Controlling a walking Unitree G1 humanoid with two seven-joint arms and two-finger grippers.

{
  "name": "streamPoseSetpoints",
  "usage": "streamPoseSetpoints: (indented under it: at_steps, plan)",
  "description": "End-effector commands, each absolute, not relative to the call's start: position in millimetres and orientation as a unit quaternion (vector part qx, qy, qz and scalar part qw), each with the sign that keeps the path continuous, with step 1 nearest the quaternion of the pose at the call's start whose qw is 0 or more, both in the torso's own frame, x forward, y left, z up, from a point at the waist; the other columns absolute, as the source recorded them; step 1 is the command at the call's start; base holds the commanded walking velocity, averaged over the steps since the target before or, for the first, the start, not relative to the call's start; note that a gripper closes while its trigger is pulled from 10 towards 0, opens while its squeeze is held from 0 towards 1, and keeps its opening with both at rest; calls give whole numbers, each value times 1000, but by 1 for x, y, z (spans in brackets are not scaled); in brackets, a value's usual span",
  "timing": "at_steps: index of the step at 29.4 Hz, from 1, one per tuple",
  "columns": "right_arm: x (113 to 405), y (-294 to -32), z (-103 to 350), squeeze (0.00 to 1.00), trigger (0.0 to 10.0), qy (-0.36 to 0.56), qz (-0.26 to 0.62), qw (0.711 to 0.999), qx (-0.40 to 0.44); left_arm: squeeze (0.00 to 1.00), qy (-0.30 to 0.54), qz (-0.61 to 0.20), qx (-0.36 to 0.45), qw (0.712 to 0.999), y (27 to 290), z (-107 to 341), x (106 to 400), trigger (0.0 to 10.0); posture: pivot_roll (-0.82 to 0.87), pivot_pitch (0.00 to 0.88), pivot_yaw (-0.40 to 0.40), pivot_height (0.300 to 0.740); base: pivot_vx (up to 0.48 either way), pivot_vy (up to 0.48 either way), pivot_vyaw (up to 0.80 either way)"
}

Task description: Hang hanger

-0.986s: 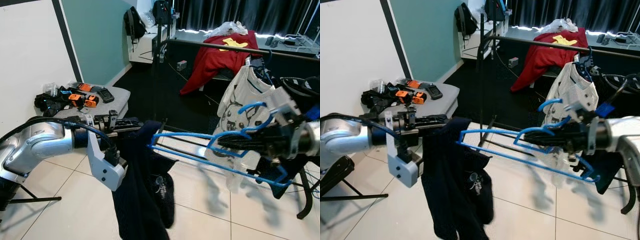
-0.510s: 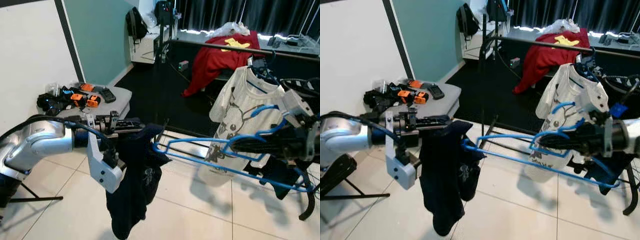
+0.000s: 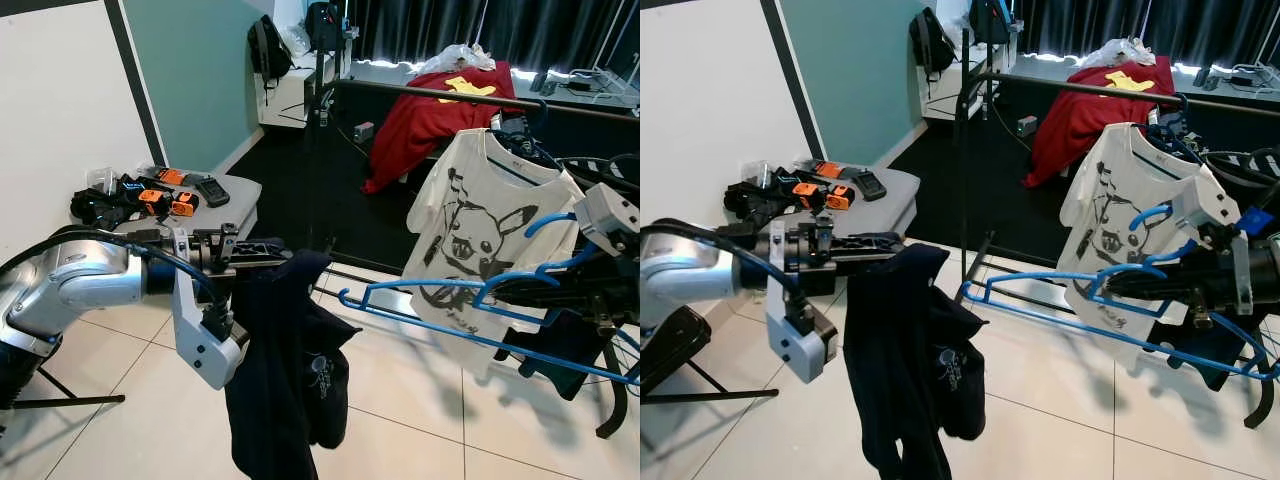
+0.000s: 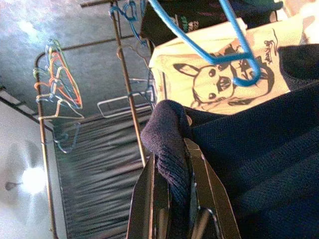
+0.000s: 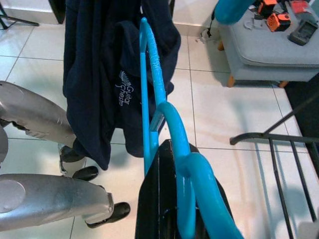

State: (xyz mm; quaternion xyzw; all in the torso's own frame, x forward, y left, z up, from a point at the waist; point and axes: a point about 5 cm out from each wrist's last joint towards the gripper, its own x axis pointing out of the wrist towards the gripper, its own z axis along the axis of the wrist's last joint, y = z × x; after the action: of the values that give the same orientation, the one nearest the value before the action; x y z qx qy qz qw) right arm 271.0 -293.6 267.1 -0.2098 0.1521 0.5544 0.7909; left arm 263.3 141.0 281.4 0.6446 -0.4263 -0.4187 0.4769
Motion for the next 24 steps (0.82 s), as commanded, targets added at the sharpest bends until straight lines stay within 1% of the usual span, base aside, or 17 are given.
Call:
streamPoseSetpoints:
  at_steps: [1,5,6,8,12,13,14,15,16,17,19,21,22,24]
  plan:
    - [273,-286,267,0,10000,148,572,779,-211,0,-443,-422,641,464,136,288,259,10000,-52,0,25,740,0,0,0]
    - [275,-283,265,0,10000,147,577,776,-210,0,-448,-424,638,461,133,288,257,10000,-51,0,23,740,0,0,0]
    - [278,-280,263,0,10000,147,585,770,-210,0,-455,-428,633,457,130,289,255,10000,-51,0,22,740,0,0,0]
    - [282,-277,261,0,10000,146,593,764,-209,0,-463,-433,624,457,126,290,253,10000,-49,0,19,740,0,0,0]
    - [282,-277,261,0,10000,146,593,764,-209,0,-463,-433,624,457,126,290,253,10000,-49,0,19,740,0,0,0]
    - [285,-273,259,0,10000,144,599,760,-207,0,-468,-438,612,463,123,292,251,10000,-48,0,17,740,0,0,0]
    - [285,-273,259,0,10000,144,599,760,-207,0,-468,-438,612,463,123,292,251,10000,-48,0,17,740,0,0,0]
    - [289,-268,257,0,10000,138,604,758,-204,0,-470,-453,581,486,120,293,248,10000,-48,0,19,740,0,0,0]
    - [289,-268,257,0,10000,138,604,758,-204,0,-470,-453,581,486,120,293,248,10000,-48,0,19,740,0,0,0]
    - [292,-265,256,0,10000,134,606,758,-201,0,-470,-465,558,501,119,294,246,10000,-48,0,18,740,0,0,0]
    - [292,-265,256,0,10000,134,606,758,-201,0,-470,-465,558,501,119,294,246,10000,-48,0,18,740,0,0,0]
    - [293,-262,255,0,10000,131,611,755,-198,0,-431,-515,506,542,122,292,244,10000,-50,0,17,740,0,0,0]
    - [293,-262,255,0,10000,131,611,755,-198,0,-431,-515,506,542,122,292,244,10000,-50,0,17,740,0,0,0]
    - [292,-262,255,0,10000,132,614,753,-198,0,-405,-541,482,557,126,292,243,10000,-50,0,17,740,0,0,0]
